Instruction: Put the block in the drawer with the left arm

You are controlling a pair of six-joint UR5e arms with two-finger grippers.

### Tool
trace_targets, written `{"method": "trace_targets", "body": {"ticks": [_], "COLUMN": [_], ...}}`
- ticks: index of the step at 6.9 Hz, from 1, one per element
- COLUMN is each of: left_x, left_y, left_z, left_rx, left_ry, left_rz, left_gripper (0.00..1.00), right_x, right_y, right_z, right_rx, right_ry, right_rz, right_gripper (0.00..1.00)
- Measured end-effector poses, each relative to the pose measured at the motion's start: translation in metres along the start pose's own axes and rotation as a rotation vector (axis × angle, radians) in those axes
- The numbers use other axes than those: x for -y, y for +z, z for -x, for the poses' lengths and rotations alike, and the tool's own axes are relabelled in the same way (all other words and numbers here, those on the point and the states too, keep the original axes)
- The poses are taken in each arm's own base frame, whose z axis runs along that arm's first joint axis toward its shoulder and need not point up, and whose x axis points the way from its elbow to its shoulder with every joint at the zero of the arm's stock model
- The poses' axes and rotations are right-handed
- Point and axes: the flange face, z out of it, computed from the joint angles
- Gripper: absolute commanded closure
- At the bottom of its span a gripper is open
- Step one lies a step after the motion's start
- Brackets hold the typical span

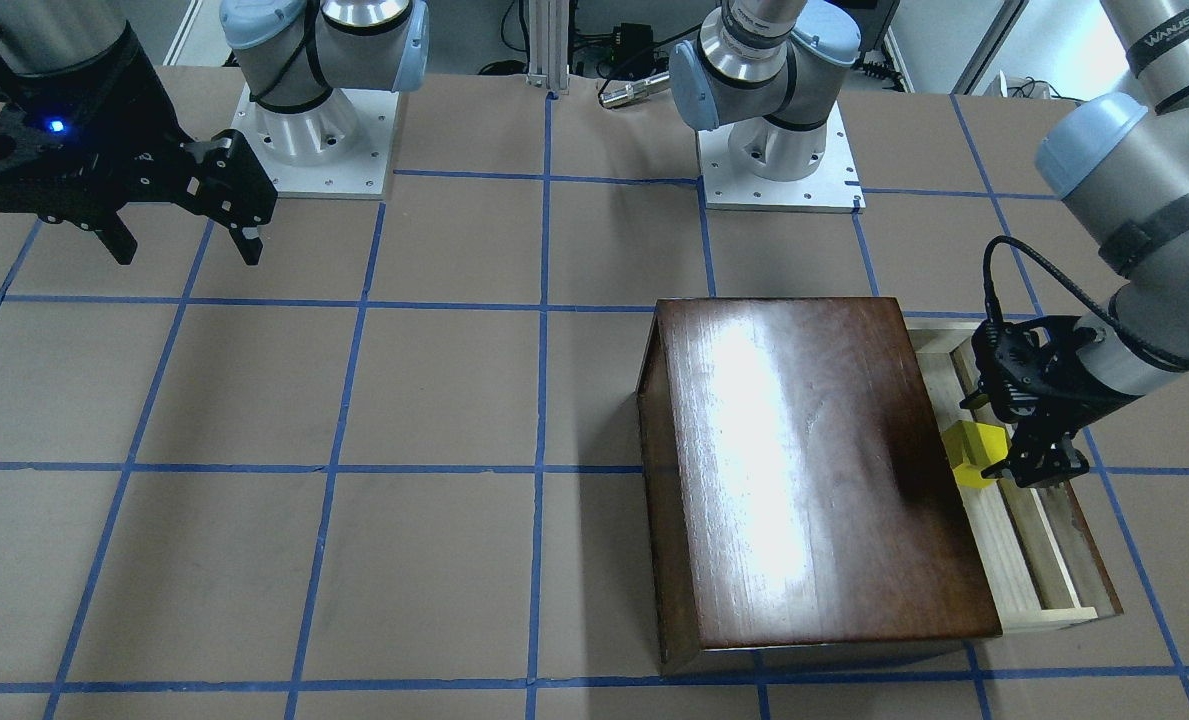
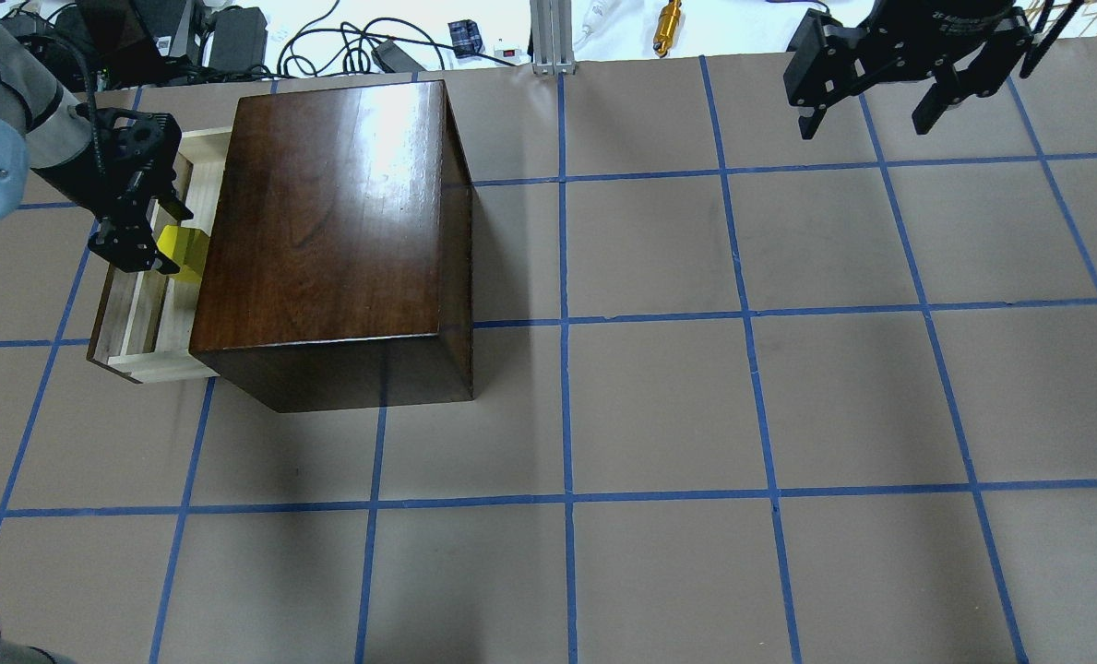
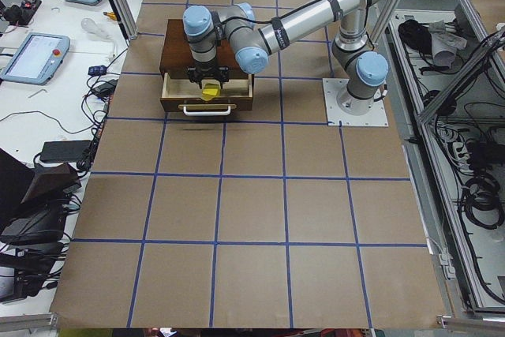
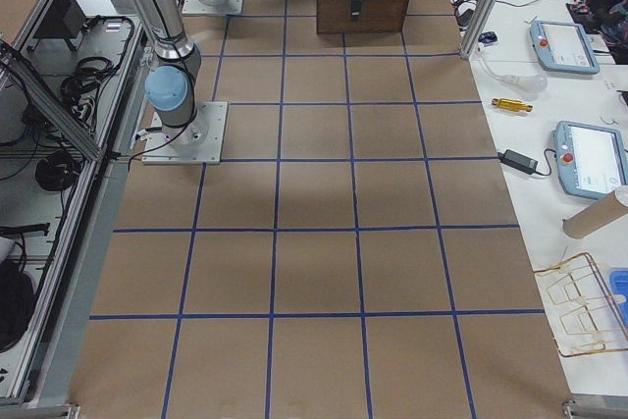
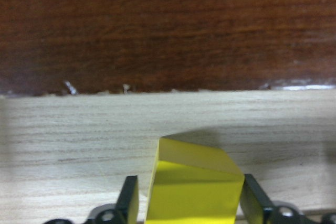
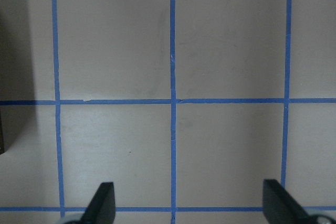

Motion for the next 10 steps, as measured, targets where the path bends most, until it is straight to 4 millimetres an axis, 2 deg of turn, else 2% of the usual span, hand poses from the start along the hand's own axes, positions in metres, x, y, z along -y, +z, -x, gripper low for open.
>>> {"method": "trace_targets", "body": {"ticks": [2, 3, 4, 6, 10], "left_x": [0.017, 0.037, 0.071, 0.125, 0.201], "left_y": [-0.053, -0.081, -0.103, -0.118, -0.118], "left_z": [-0.015, -0.023, -0.032, -0.046, -0.066], "left_rx": [-0.008, -0.009, -0.003, 0.006, 0.042], "left_ry": [-0.101, -0.199, -0.290, -0.502, -0.856], "left_rz": [-0.008, -0.008, -0.002, 0.010, 0.077], "left_gripper": [0.20, 0.20, 0.20, 0.19, 0.19], "right_x": [0.000, 0.000, 0.000, 0.000, 0.000], "right_y": [0.000, 0.000, 0.000, 0.000, -0.001], "right_z": [0.000, 0.000, 0.000, 0.000, 0.000], "right_rx": [0.000, -0.001, -0.001, 0.000, 0.000], "right_ry": [0.000, 0.000, 0.000, 0.000, 0.000], "right_rz": [0.000, -0.001, -0.001, -0.001, -0.001], "right_gripper": [0.00, 0.00, 0.00, 0.00, 0.00]}}
